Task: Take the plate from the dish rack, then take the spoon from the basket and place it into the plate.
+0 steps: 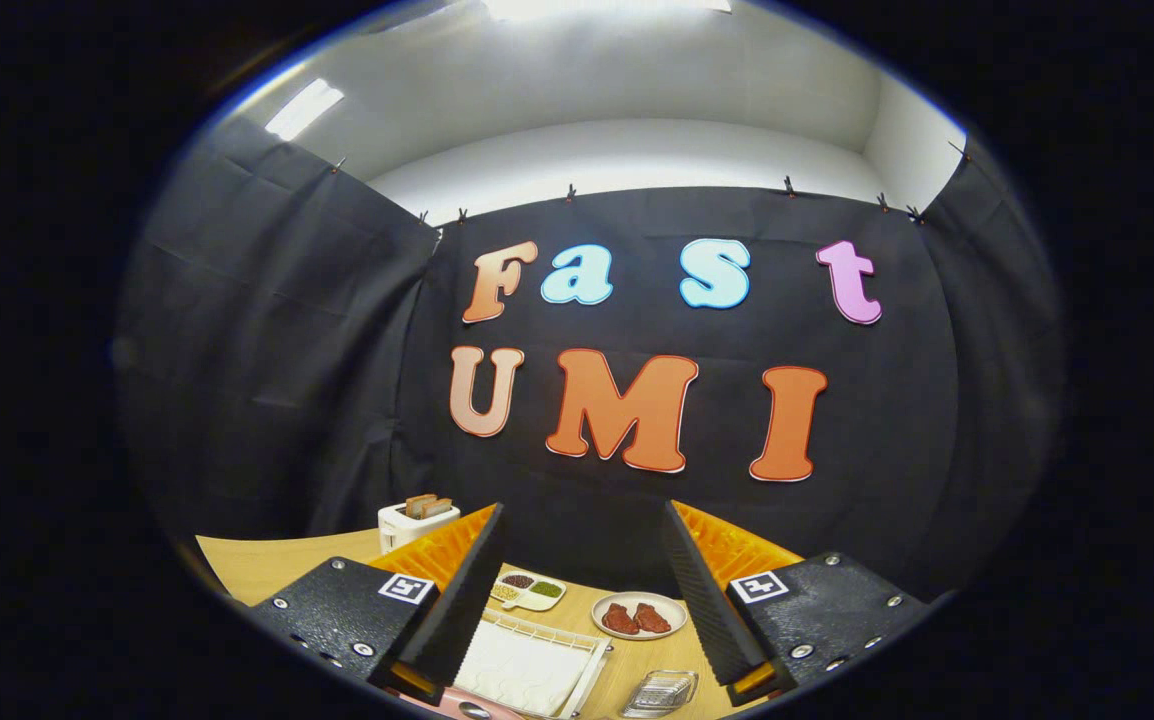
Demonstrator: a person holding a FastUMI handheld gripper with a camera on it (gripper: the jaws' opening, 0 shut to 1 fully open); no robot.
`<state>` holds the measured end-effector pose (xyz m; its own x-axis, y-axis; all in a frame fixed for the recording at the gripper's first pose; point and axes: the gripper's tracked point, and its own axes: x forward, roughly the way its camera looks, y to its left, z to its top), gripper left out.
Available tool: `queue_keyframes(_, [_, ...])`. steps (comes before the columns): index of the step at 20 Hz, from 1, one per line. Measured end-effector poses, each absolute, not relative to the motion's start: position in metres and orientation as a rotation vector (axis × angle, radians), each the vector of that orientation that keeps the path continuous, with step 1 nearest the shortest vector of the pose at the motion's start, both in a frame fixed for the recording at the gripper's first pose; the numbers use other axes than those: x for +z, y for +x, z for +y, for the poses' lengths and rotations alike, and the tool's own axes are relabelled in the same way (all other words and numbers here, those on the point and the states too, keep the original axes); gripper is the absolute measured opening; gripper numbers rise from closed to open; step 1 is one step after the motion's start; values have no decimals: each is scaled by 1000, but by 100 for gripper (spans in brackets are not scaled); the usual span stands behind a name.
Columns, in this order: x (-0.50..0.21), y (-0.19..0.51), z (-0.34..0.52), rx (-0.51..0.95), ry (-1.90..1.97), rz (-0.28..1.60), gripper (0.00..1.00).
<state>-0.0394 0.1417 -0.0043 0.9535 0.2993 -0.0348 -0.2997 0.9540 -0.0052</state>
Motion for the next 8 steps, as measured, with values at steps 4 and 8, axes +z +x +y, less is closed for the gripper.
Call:
queue_keyframes(4, [-1, -40, 142, 297, 3, 30, 92])
queue_keyframes(8, [-1, -39, 143, 302, 9, 36, 92])
